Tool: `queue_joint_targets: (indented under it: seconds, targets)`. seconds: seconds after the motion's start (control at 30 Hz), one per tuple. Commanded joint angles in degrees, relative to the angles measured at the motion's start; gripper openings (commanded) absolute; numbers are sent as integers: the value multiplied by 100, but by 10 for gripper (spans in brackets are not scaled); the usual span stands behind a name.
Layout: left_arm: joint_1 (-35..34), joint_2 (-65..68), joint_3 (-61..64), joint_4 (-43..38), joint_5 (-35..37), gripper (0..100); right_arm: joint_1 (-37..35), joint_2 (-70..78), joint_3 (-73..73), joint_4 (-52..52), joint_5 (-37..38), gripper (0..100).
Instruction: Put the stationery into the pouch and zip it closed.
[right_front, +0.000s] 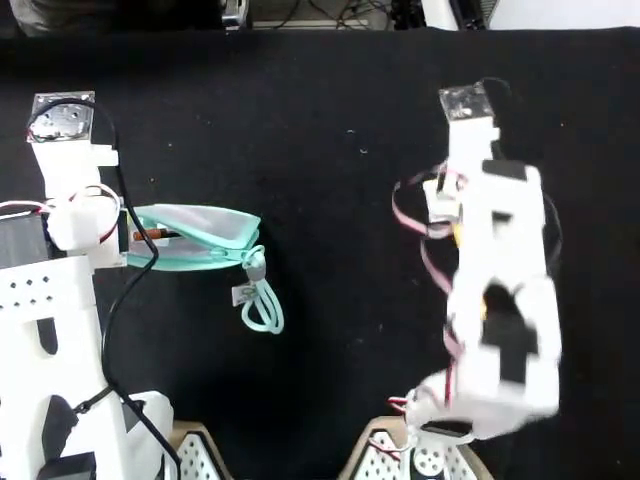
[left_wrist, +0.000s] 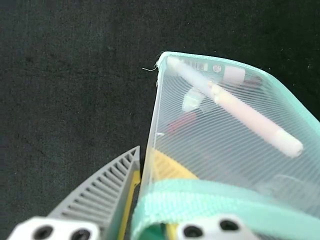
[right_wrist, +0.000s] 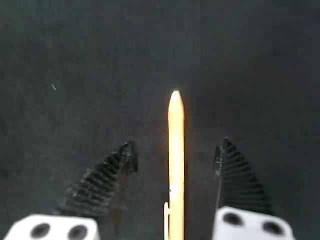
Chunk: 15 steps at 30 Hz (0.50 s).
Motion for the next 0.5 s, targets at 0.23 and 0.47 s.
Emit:
queue_joint_targets:
  seconds: [0.23, 0.47]
  targets:
    - [-127, 123, 171, -70, -44, 30, 237, 4224, -6273, 2831, 378, 254]
    - [-110, 123, 171, -70, -44, 30, 246, 6202, -9349, 3895, 914, 234]
